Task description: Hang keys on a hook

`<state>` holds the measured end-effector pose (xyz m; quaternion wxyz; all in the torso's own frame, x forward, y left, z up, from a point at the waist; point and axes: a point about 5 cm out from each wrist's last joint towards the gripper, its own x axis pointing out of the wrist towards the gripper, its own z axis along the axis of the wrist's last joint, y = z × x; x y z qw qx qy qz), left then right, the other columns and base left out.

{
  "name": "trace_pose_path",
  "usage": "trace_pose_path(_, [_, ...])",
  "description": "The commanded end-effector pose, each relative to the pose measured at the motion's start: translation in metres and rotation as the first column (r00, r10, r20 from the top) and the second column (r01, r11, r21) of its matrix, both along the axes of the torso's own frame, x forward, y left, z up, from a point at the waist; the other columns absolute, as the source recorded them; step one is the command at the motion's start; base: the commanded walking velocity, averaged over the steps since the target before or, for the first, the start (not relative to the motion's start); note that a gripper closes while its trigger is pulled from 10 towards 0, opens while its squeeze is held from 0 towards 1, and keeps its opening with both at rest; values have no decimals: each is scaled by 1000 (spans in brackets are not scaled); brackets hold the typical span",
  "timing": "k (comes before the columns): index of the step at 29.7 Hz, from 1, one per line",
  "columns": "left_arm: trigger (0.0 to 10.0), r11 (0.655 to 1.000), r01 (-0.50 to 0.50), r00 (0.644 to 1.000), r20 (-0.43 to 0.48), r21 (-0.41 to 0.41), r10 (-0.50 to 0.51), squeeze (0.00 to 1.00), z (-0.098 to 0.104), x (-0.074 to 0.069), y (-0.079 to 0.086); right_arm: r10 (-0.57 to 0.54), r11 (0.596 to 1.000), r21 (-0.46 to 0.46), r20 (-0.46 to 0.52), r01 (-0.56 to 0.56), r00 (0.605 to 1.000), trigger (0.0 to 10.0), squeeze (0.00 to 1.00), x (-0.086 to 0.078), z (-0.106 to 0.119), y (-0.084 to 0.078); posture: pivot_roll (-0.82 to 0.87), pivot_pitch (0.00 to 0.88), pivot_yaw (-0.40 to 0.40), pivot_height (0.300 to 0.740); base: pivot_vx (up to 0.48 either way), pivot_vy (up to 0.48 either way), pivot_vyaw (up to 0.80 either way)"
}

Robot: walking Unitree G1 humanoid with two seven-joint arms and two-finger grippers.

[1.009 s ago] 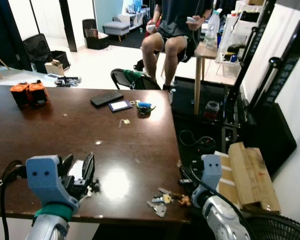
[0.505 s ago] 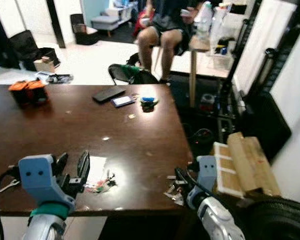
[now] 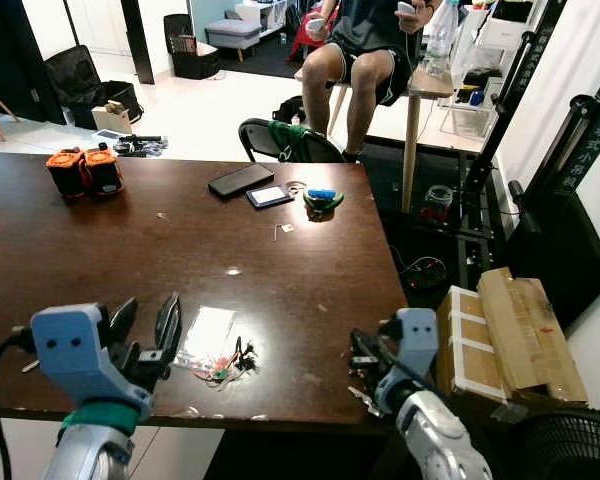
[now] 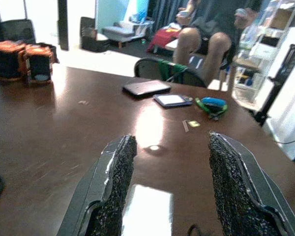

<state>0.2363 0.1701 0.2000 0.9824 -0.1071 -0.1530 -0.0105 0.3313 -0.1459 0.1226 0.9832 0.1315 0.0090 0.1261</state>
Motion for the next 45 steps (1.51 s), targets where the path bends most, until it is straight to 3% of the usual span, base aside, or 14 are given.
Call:
trace_pose_path(1, [10000, 1000, 3, 1000, -7, 7, -2, 0, 1, -1, 0, -39, 999, 32, 16, 39, 999, 10000, 0, 3, 5, -7, -110, 39, 74, 740, 0, 0, 0])
trace_pose_path(12, [10000, 999, -13, 1000, -9, 47, 13, 0, 5, 1, 5, -92, 994, 65, 69, 88, 993, 10000, 0, 15, 28, -22, -116, 29, 80, 740, 0, 0, 0])
trace_pose_path(13, [10000, 994, 10, 998, -56, 112, -4, 0, 0, 0, 9, -72, 997, 36, 68, 70, 995, 10000, 0, 15, 27, -21, -115, 26, 83, 740, 0, 0, 0])
trace_pose_path(15, [10000, 988, 43, 995, -97, 148, -29, 0, -4, -3, 13, -37, 999, -1, 50, 38, 998, 10000, 0, 13, 23, -19, -115, 26, 83, 740, 0, 0, 0])
trace_pose_path(21, [10000, 977, 119, 985, -147, 175, -93, 0, -8, -14, 15, 22, 997, -74, -27, -24, 999, 10000, 0, 0, 4, -24, -106, 21, 81, 740, 0, 0, 0])
trace_pose_path(22, [10000, 976, 123, 983, -160, 180, -95, 0, -11, -17, 14, 26, 996, -80, -40, -29, 999, 10000, 216, -5, 0, -29, -102, 21, 82, 740, 0, 0, 0])
trace_pose_path(24, [10000, 976, 123, 983, -160, 180, -95, 0, -11, -17, 14, 26, 996, -80, -40, -29, 999, 10000, 216, -5, 0, -29, -102, 21, 82, 740, 0, 0, 0])
trace_pose_path(25, [10000, 976, 120, 982, -169, 181, -89, 0, -15, -19, 13, 29, 996, -78, -51, -33, 998, 10000, 1000, -11, -4, -33, -105, 20, 84, 740, 0, 0, 0])
trace_pose_path(27, [10000, 979, 102, 980, -186, 174, -69, 0, -22, -23, 12, 32, 996, -79, -64, -37, 997, 10000, 1000, -22, -10, -40, -112, 17, 95, 740, 0, 0, 0])
trace_pose_path(38, [10000, 984, 109, 975, -208, 139, -79, 0, -27, -26, 9, 66, 997, -37, -73, -68, 995, 10000, 1000, -25, -10, -37, -109, 8, 103, 740, 0, 0, 0])
trace_pose_path(42, [10000, 987, 82, 967, -250, 136, -46, 0, -29, -23, 12, 107, 993, -34, -81, -110, 991, 10000, 1000, -21, -8, -31, -107, 16, 101, 740, 0, 0, 0])
trace_pose_path(45, [10000, 983, 13, 961, -274, 182, 38, 0, -35, -16, 17, 115, 993, -34, -78, -117, 990, 10000, 1000, -18, -5, -27, -106, 27, 103, 740, 0, 0, 0])
